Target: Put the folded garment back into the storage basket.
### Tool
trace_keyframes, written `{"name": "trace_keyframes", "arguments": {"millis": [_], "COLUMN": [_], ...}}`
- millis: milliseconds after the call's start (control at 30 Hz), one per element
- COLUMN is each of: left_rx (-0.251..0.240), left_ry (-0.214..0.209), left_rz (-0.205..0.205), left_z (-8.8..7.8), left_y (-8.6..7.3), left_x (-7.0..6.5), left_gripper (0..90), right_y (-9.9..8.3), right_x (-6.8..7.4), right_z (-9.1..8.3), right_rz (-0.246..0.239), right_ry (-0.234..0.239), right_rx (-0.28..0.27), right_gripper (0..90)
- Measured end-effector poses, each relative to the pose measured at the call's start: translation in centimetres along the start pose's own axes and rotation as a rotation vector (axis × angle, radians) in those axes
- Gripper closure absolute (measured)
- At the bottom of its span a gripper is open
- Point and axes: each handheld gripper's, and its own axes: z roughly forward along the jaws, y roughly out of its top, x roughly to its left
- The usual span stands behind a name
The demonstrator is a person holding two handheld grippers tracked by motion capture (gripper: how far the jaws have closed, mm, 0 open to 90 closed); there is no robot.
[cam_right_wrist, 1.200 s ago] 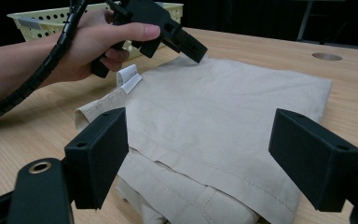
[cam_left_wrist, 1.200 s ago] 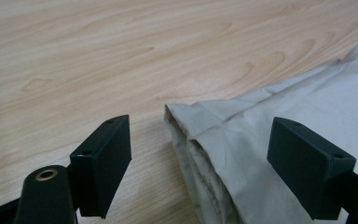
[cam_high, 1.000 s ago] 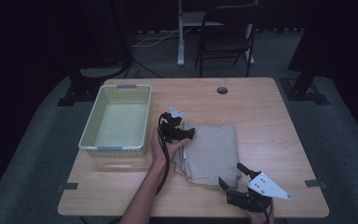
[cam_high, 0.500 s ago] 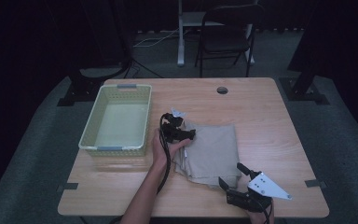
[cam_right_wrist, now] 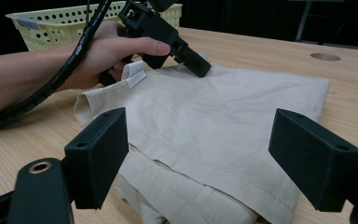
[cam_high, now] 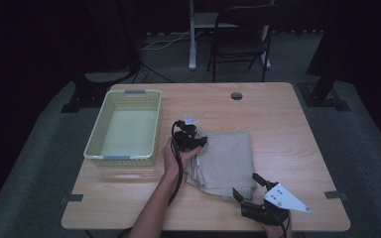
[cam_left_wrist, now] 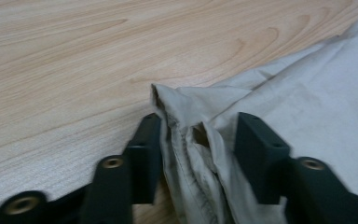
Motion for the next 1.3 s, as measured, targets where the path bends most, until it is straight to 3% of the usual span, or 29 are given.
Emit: {"name": "trace_keyframes", "arguments": {"millis": [167, 300, 500, 767, 1133, 1300], "left_rx": [0.000, -0.009, -0.035, -0.128, -0.142, -0.141], "left_ry": [-0.018, -0.010, 0.007, 0.040, 0.036, 0.031], "left_rz": [-0.021, -0.004, -0.015, -0.008, 0.000, 0.005], "left_z": [-0.2, -0.3, -0.9, -2.4, -2.3, -2.3], "left_y": [-0.1, -0.1, -0.2, -0.3, -0.2, -0.2], "left_x": [0.2, 0.0, 0.2, 0.3, 0.2, 0.2], "left_gripper": [73.6, 81.4, 83.4, 84.1, 84.1, 84.1], "right_y": [0.0, 0.0, 0.0, -0.1, 0.0, 0.0], "right_x": [0.0, 0.0, 0.1, 0.2, 0.3, 0.2], "right_z": [0.0, 0.0, -0.1, -0.1, 0.0, -0.4], "right_rz": [0.000, -0.001, -0.003, -0.010, -0.021, -0.016], "right_ry": [-0.001, -0.004, -0.011, -0.022, -0.024, -0.071], "right_rx": [-0.002, -0.003, -0.007, -0.013, 0.010, 0.043], "right_gripper": [18.5, 18.5, 18.5, 18.5, 17.9, 17.4]}}
